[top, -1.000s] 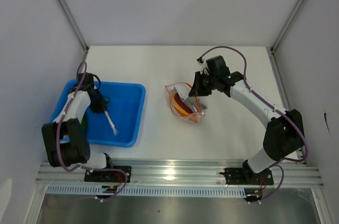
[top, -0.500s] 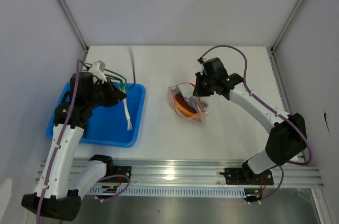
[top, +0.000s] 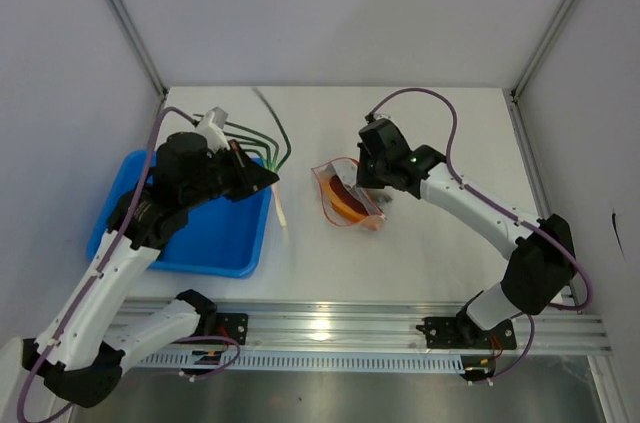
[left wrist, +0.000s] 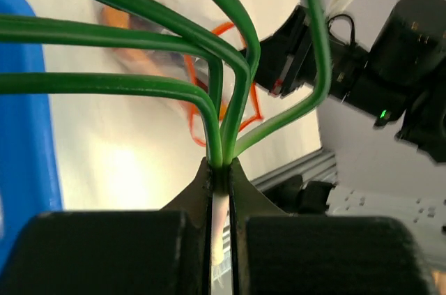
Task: Place the food in the zip-top bag and seal the zipper
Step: Place the fake vegetable in the zipper food storage bag, then adjust the zipper food storage bag at the center of the board.
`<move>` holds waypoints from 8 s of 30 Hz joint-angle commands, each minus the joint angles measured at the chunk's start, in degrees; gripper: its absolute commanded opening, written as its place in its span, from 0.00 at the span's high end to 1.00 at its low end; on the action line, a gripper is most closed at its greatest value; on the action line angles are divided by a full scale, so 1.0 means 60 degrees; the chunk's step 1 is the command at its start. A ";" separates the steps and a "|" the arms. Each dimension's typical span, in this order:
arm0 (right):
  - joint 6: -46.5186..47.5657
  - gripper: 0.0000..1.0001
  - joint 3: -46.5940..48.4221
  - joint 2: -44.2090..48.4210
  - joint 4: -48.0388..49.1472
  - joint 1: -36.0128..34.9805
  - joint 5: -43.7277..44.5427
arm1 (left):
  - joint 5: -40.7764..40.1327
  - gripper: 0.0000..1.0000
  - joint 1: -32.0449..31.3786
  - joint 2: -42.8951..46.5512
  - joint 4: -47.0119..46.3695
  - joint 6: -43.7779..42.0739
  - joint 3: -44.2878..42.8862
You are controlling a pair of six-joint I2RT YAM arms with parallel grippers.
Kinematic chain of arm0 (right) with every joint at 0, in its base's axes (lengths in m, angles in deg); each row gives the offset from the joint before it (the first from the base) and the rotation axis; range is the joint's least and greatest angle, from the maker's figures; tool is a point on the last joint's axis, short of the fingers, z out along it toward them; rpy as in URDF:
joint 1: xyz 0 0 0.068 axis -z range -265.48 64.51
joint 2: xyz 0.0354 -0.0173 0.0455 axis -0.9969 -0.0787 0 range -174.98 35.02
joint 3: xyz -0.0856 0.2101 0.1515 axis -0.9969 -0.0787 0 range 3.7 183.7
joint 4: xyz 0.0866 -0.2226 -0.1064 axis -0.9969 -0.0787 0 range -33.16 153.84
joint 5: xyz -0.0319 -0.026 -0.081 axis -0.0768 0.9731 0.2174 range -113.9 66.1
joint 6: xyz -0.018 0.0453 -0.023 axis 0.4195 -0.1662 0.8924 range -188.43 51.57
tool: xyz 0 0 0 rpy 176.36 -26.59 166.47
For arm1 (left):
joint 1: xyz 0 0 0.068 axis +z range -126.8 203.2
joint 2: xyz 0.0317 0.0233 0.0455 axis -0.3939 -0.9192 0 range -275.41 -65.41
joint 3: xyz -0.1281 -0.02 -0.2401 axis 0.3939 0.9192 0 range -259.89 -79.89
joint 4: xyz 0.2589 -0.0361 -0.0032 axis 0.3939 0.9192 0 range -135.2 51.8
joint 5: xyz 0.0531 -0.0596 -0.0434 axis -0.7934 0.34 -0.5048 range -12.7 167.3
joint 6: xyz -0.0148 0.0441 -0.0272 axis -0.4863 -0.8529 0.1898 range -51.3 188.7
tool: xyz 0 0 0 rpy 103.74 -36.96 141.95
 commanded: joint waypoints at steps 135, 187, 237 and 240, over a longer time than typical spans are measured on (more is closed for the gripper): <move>-0.2013 1.00 0.1112 0.0759 0.1011 -0.2439 0.1558 | -0.4104 0.10 -0.2604 -0.1070 0.0074 -0.0719 0.0570; -0.1764 1.00 0.0672 0.1624 0.0894 -0.2322 0.0986 | -0.0180 0.16 0.0516 -0.1127 -0.1653 -0.0001 0.2987; -0.1692 1.00 0.0717 0.1506 0.0938 -0.2409 0.0854 | -0.1922 0.35 0.0516 0.0234 -0.1815 -0.1114 0.2752; -0.1691 1.00 0.0717 0.1521 0.0952 -0.2409 0.0884 | -0.1922 0.15 0.0531 0.0380 -0.1756 -0.1100 0.3001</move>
